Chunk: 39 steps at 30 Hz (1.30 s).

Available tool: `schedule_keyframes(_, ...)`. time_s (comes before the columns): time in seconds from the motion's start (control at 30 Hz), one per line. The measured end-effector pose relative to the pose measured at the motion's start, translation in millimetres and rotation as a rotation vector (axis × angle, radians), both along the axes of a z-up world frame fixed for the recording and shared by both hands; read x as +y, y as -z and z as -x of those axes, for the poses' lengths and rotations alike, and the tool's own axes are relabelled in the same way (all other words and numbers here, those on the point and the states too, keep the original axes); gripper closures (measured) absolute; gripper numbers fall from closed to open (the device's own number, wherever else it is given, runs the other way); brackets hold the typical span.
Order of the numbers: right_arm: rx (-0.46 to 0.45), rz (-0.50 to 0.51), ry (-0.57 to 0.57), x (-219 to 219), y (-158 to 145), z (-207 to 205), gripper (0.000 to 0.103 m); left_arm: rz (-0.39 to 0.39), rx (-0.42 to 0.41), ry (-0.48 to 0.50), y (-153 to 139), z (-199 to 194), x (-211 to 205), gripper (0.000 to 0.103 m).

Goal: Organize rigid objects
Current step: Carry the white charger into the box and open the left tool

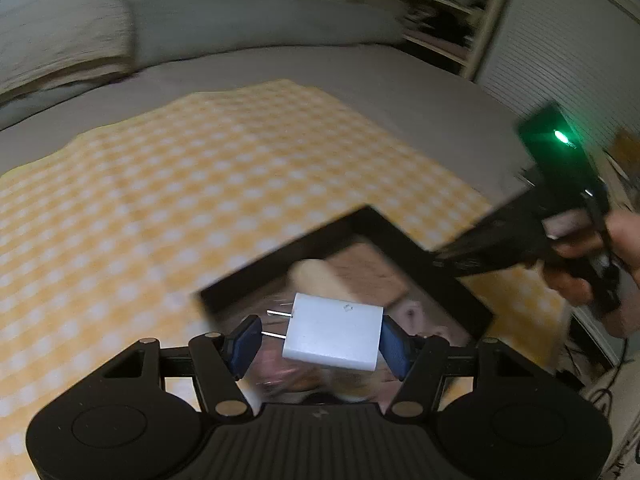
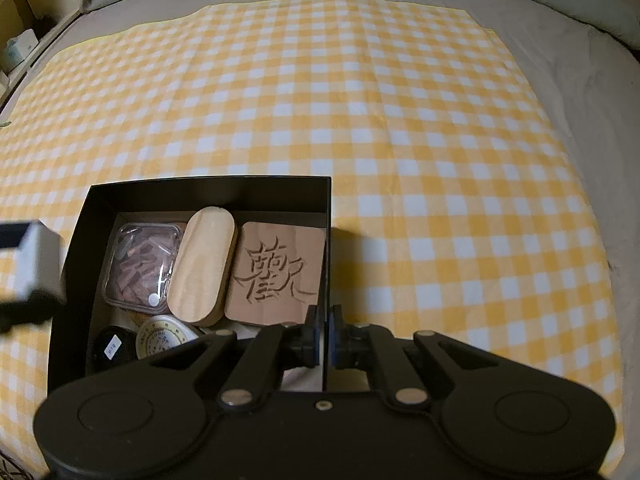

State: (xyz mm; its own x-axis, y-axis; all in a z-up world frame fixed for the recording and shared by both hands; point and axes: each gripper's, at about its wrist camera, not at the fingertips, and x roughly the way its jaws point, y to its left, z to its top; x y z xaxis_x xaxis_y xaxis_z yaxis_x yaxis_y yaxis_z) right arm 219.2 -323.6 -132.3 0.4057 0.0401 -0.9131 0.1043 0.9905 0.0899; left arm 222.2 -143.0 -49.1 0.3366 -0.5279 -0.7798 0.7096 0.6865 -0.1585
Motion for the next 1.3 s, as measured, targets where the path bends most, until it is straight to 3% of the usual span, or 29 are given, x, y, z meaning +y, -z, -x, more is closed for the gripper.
schedule_keyframes(0.3, -0.002, -0.013, 0.006, -1, -1, 2, 0.098, -0.037, 0.033, 0.165, 25, 20, -69, 0.04)
schedule_keyframes(0.67, -0.003, -0.018, 0.006, -3, -2, 3, 0.098, -0.066, 0.09, 0.209, 48, 18, -107, 0.038)
schedule_keyframes(0.8, -0.003, -0.021, 0.008, -3, -2, 4, 0.098, -0.074, 0.108, 0.22, 53, 19, -114, 0.018)
schedule_keyframes(0.9, -0.001, -0.02, 0.007, -2, -2, 3, 0.098, -0.085, 0.1, 0.209, 52, 21, -113, 0.014)
schedule_keyframes(0.97, -0.001, -0.021, 0.008, -2, -2, 4, 0.098, -0.084, 0.102, 0.196, 51, 20, -110, 0.005)
schedule_keyframes(1.3, -0.001, -0.019, 0.008, -2, -3, 4, 0.098, -0.06, 0.092, 0.159, 40, 21, -92, 0.0)
